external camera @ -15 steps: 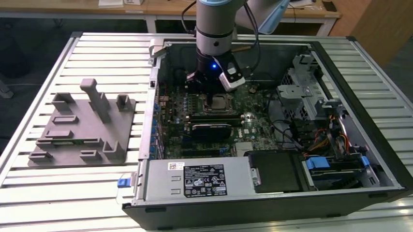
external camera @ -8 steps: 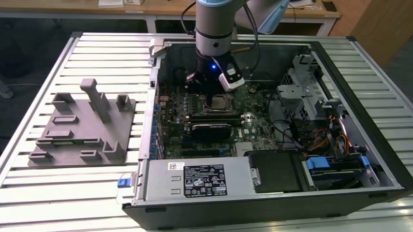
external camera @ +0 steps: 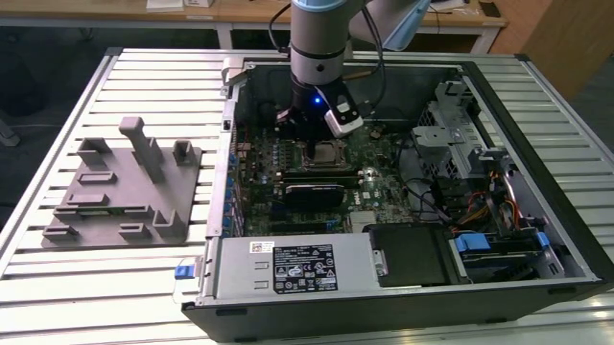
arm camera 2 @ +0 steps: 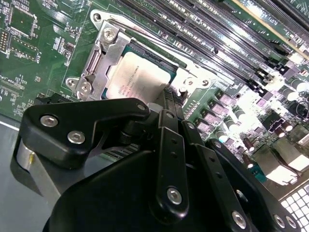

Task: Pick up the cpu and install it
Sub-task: 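Close the cpu cover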

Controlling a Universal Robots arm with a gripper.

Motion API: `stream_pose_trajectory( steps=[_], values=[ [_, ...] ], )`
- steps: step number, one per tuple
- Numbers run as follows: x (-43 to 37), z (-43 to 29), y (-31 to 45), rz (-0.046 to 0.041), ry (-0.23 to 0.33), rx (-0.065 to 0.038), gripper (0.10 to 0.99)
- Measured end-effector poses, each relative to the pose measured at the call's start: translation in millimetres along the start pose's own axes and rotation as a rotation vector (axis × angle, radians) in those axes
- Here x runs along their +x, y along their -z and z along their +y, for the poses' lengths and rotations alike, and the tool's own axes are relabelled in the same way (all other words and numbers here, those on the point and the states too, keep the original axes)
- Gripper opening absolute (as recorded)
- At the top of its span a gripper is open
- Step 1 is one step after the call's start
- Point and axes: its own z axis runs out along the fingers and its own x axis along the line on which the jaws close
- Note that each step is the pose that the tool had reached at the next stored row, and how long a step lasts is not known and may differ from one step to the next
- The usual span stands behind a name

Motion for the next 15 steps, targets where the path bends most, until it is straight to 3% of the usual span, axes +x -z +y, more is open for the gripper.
stream_pose_trajectory(
  steps=[15],
  values=[
    [1.0, 0.0, -1.8, 0.0001, 0.000, 0.000, 0.106]
  ],
)
